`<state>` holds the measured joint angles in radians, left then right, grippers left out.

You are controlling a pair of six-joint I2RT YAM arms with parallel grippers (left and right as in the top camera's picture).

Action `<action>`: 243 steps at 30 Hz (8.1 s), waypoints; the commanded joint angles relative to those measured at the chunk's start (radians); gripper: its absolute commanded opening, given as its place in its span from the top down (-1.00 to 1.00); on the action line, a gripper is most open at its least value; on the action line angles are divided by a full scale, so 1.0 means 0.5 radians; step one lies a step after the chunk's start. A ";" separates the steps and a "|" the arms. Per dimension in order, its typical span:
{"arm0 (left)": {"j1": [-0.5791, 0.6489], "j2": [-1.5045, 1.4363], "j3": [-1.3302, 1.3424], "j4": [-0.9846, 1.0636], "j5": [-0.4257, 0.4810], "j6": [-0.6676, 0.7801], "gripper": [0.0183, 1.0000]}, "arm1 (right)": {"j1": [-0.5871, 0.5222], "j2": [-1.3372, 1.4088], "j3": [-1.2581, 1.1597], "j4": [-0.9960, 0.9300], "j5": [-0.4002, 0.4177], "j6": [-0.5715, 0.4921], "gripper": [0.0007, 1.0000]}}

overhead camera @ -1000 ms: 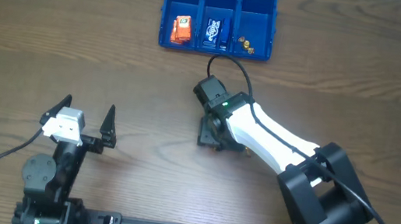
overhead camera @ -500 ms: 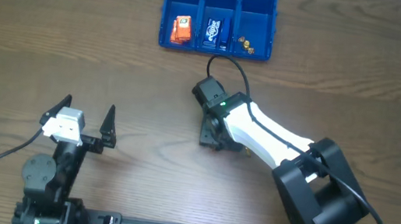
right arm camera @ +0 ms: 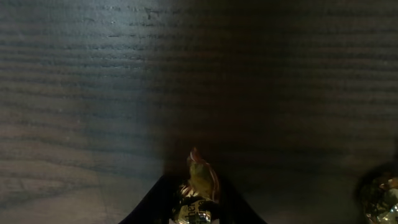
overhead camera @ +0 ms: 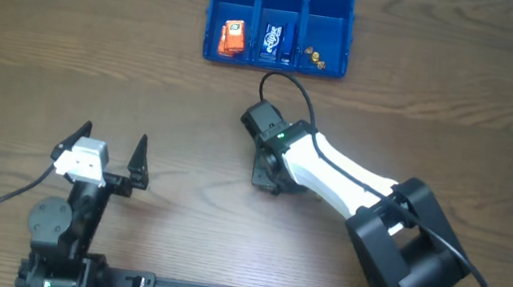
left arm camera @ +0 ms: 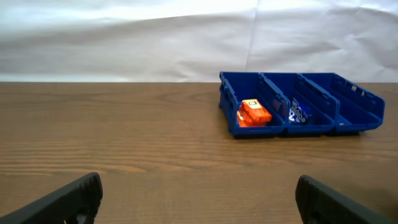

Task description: Sort Candies Into Trays

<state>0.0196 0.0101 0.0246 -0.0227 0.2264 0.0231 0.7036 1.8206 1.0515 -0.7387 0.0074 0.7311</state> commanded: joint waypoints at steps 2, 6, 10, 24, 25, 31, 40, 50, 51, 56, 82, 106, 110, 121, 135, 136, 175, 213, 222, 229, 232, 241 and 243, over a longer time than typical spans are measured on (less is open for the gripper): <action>0.012 -0.011 -0.040 -0.066 0.020 0.007 -1.00 | 0.005 0.018 -0.005 0.009 0.010 0.011 0.61; 0.012 -0.011 -0.040 -0.066 0.021 0.007 -1.00 | -0.078 -0.224 0.060 -0.039 0.018 -0.098 0.62; 0.012 -0.011 -0.040 -0.066 0.020 0.007 -1.00 | -0.227 -0.542 0.256 -0.107 0.090 -0.249 0.67; 0.012 -0.011 -0.040 -0.066 0.021 0.007 -1.00 | -0.666 0.308 1.709 -0.325 0.486 -0.777 0.74; 0.012 -0.011 -0.040 -0.066 0.020 0.007 -1.00 | -0.680 0.388 1.773 -0.331 0.517 -0.777 0.74; 0.012 -0.011 -0.040 -0.066 0.020 0.007 -1.00 | -0.757 0.636 1.888 -0.210 0.514 -0.776 0.74; 0.012 -0.011 -0.040 -0.066 0.020 0.007 -1.00 | -0.774 0.703 1.888 -0.163 0.470 -0.776 0.60; 0.012 -0.011 -0.040 -0.066 0.021 0.007 -1.00 | -0.774 0.711 1.884 -0.134 0.468 -0.776 0.45; 0.012 -0.011 -0.040 -0.066 0.020 0.007 -1.00 | -0.774 0.711 1.884 -0.132 0.468 -0.777 0.25; 0.012 -0.011 -0.040 -0.066 0.021 0.007 -1.00 | -0.751 0.710 1.884 -0.133 0.471 -0.785 -0.14; 0.012 -0.011 -0.040 -0.066 0.020 0.007 -1.00 | -0.453 -0.575 -0.248 -0.082 0.106 -0.388 -0.25; 0.012 -0.011 -0.040 -0.066 0.021 0.007 -1.00 | -0.428 -0.452 -0.463 0.154 0.110 -0.369 -0.18; 0.012 -0.011 -0.040 -0.066 0.021 0.007 -1.00 | -0.430 -0.377 -0.463 0.161 0.143 -0.372 -0.18; 0.012 -0.011 -0.040 -0.066 0.021 0.007 -1.00 | -0.430 -0.360 -0.463 0.182 0.146 -0.371 0.18; 0.012 -0.011 -0.040 -0.066 0.020 0.007 -1.00 | -0.430 -0.391 -0.446 0.187 0.127 -0.369 0.65; 0.012 -0.011 -0.040 -0.066 0.020 0.007 -1.00 | -0.430 -0.426 -0.415 0.159 0.114 -0.370 0.66; 0.012 -0.011 -0.040 -0.066 0.020 0.007 -1.00 | -0.835 0.816 1.963 -0.141 0.343 -0.830 0.61; 0.012 -0.011 -0.040 -0.066 0.020 0.007 -1.00 | -1.283 -1.755 -0.009 0.345 0.414 -1.302 -1.00; 0.012 -0.011 -0.040 -0.066 0.020 0.007 -1.00 | -1.419 -2.966 -1.118 0.655 0.029 -1.308 -1.00; 0.012 -0.011 -0.040 -0.066 0.020 0.007 -1.00 | -1.421 -3.487 -1.547 0.886 -0.079 -1.316 -1.00; 0.012 -0.011 -0.040 -0.066 0.020 0.007 -1.00 | -1.421 -3.619 -1.682 1.010 -0.111 -1.315 -1.00; 0.012 -0.011 -0.040 -0.066 0.020 0.007 -1.00 | -1.419 -3.635 -1.939 1.312 -0.134 -1.317 -1.00; 0.012 -0.011 -0.040 -0.066 0.021 0.007 -1.00 | -1.413 -3.635 -1.999 1.369 -0.133 -1.317 -1.00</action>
<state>0.0196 0.0101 0.0250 -0.0231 0.2264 0.0235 -0.0013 0.0116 0.0986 -0.0822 -0.0498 0.0860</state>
